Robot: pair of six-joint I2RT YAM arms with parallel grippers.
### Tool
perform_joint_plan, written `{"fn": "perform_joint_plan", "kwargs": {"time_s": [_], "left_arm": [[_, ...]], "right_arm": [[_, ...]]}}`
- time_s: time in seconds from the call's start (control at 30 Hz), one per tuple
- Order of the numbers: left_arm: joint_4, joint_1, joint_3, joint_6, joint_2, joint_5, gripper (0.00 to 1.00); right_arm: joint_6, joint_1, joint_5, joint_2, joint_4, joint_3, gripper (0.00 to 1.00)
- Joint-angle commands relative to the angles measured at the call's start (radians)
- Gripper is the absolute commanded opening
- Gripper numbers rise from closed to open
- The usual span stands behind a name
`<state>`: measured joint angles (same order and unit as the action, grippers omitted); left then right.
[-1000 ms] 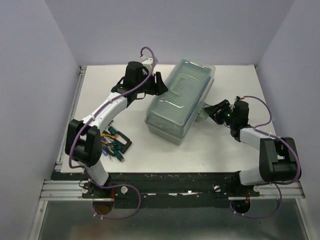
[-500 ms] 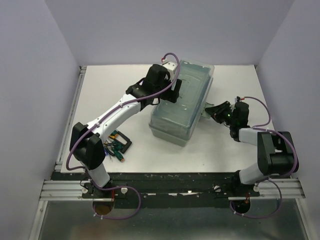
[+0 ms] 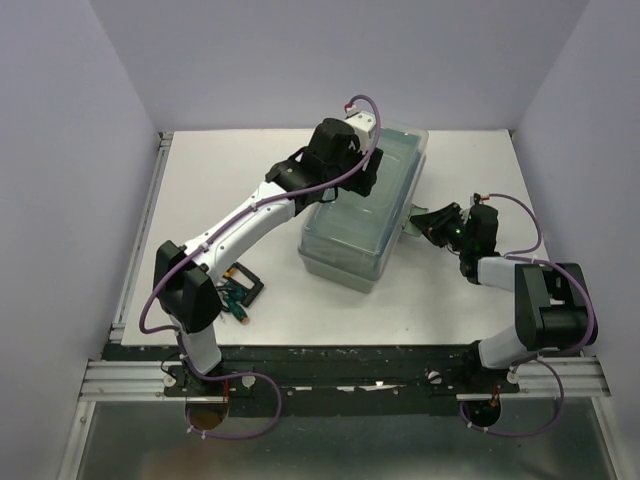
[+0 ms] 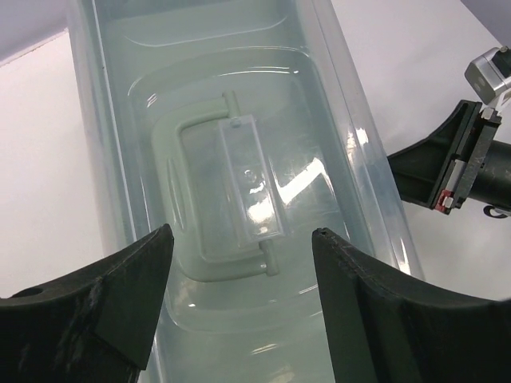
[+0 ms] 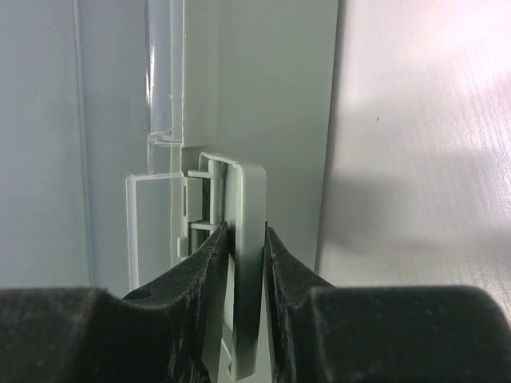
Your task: Pack the tool kit
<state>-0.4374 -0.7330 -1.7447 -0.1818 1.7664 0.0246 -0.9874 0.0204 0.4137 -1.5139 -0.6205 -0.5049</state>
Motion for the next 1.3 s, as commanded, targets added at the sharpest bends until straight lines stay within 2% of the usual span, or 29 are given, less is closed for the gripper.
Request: {"fn": "perform_joint_plan", "kwargs": {"time_s": [0.0,0.2,0.33,0.43,0.63,0.83,1.0,1.17,1.27], "left_arm": [[0.0,-0.003,-0.039,0.036,0.001,-0.023,0.8],[-0.052,-0.039,-0.101,0.015,0.06,-0.144,0.81],[-0.049,-0.071,-0.114,0.008,0.091,-0.163,0.81],[-0.09,-0.089,-0.16,0.016,0.139,-0.161,0.81],[-0.168,-0.123,-0.233,0.08,0.222,-0.065,0.81],[-0.193,-0.146,-0.249,0.14,0.258,0.044,0.71],[-0.216,-0.189,-0.276,0.215,0.295,0.168,0.51],[-0.216,-0.229,-0.289,0.312,0.312,0.293,0.43],[-0.224,-0.235,-0.299,0.328,0.317,0.29,0.44]], "right_arm": [[0.009,0.01,0.028,-0.009,-0.033,0.016,0.32],[0.006,0.009,0.025,-0.014,-0.03,0.012,0.31],[0.01,0.01,0.022,-0.011,-0.022,0.012,0.31],[0.013,0.01,0.02,-0.008,-0.018,0.011,0.31],[0.016,0.009,0.022,-0.009,-0.019,0.012,0.31],[0.016,0.009,0.02,-0.012,-0.024,0.014,0.31],[0.016,0.009,0.014,-0.015,-0.024,0.016,0.31],[0.013,0.009,0.007,-0.029,-0.028,0.02,0.3],[0.012,0.01,0.007,-0.035,-0.036,0.022,0.3]]}}
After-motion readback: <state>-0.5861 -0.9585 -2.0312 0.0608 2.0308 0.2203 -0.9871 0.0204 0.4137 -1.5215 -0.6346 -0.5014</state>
